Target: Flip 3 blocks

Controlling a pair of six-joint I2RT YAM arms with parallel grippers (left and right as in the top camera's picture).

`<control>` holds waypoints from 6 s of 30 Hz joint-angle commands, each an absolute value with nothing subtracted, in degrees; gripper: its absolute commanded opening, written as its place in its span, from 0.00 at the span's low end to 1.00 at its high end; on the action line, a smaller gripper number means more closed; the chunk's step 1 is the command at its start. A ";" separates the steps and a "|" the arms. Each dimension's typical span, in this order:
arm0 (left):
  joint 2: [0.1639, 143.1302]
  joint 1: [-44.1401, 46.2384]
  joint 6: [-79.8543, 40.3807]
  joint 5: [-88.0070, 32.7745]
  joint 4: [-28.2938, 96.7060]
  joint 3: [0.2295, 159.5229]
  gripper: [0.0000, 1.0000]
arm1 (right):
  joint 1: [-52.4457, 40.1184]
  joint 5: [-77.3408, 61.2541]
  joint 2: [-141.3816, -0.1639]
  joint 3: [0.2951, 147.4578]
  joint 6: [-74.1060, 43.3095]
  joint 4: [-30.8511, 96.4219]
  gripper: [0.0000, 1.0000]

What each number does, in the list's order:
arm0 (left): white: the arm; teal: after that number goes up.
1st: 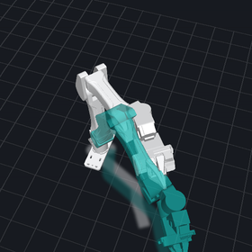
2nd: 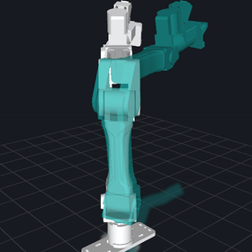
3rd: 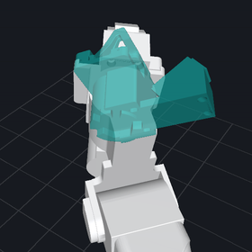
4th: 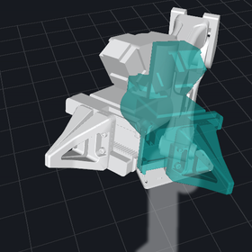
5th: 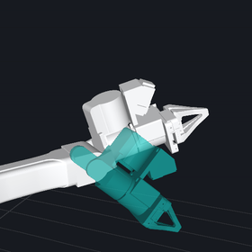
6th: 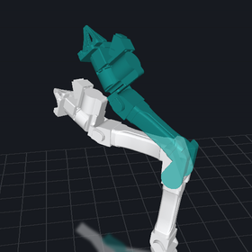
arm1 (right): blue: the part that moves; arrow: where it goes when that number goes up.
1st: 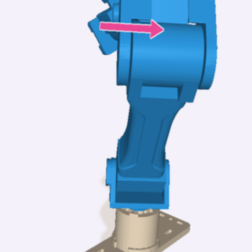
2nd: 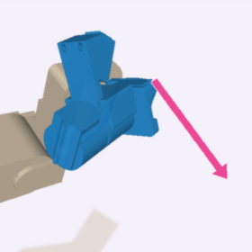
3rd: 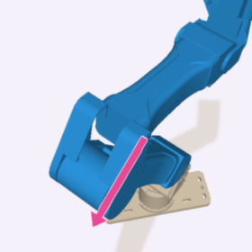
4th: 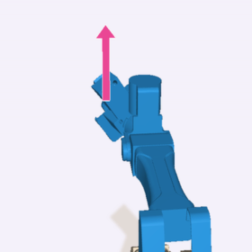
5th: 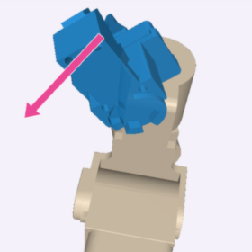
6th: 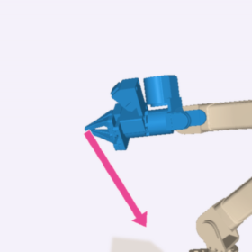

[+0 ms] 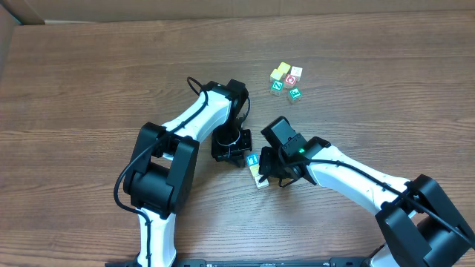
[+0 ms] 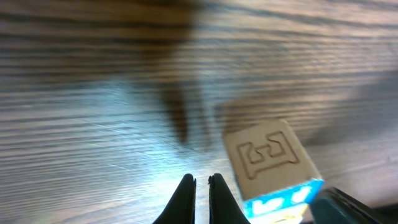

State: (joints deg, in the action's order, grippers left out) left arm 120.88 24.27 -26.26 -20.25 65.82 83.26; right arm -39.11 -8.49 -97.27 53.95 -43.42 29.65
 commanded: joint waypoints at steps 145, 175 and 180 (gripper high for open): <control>120.64 29.69 -22.28 -24.01 68.60 82.59 0.04 | -26.59 -6.90 -97.76 54.72 -41.71 42.78 0.09; 120.64 30.98 -23.14 -21.21 70.11 82.59 0.04 | -26.61 -6.92 -97.76 54.72 -41.71 42.85 0.09; 120.64 31.05 -23.18 -22.57 70.02 82.59 0.04 | -26.61 -6.92 -97.76 54.72 -41.71 42.94 0.09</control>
